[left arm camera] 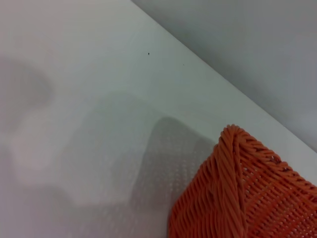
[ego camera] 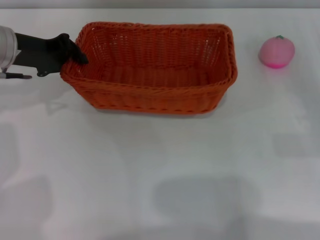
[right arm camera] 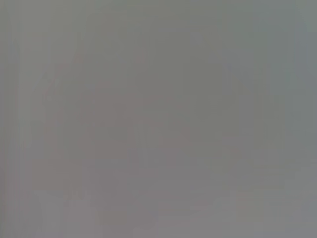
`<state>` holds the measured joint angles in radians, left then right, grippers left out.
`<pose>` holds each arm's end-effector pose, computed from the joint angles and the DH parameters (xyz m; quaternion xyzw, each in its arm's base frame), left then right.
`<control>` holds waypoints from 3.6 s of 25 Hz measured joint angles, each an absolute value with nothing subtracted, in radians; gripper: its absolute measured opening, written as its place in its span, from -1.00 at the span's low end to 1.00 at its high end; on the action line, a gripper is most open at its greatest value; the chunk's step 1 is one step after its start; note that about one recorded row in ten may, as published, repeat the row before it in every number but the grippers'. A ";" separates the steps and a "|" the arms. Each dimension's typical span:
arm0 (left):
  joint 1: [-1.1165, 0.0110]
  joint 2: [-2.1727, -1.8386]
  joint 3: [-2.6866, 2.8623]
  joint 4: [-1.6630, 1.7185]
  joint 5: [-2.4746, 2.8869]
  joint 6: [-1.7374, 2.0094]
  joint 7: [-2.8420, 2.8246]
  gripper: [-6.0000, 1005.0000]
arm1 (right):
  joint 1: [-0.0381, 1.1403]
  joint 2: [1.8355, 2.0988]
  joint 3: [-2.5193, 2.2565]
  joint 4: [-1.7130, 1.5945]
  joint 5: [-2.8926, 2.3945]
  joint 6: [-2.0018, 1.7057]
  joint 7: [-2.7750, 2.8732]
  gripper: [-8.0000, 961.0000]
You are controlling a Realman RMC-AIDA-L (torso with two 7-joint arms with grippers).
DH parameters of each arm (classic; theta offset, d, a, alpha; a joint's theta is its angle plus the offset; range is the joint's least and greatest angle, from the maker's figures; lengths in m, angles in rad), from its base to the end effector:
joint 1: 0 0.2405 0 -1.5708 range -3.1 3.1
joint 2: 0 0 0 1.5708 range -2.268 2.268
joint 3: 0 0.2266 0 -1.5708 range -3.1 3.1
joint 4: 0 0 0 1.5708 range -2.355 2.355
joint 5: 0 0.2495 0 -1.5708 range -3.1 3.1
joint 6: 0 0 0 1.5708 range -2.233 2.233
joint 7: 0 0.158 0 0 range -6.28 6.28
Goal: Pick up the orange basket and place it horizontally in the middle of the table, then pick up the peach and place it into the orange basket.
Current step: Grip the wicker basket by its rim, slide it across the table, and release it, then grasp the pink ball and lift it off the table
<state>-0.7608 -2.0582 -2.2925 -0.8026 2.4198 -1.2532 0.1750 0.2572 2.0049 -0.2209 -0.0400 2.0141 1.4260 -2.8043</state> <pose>-0.2192 0.4408 0.0132 -0.6707 -0.7129 -0.1090 0.1732 0.4141 0.2691 0.0728 -0.6102 0.2303 0.2985 0.6968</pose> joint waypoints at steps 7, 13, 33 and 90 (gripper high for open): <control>-0.761 -2.054 -2.292 -0.801 2.416 -1.252 0.182 -0.61 | 0.258 2.007 -0.221 -0.040 2.014 1.423 -2.806 0.68; -0.773 -2.050 -2.293 -0.764 2.379 -1.250 0.208 -0.51 | 0.261 2.006 -0.221 -0.038 2.014 1.423 -2.806 0.68; -0.765 -2.029 -2.297 -0.671 2.258 -1.246 0.371 0.37 | 0.258 2.006 -0.226 -0.042 2.007 1.424 -2.797 0.68; -0.262 -2.078 -2.391 -0.420 1.224 -1.445 2.207 0.43 | 0.567 2.006 -0.661 -0.704 0.777 0.981 -1.399 0.62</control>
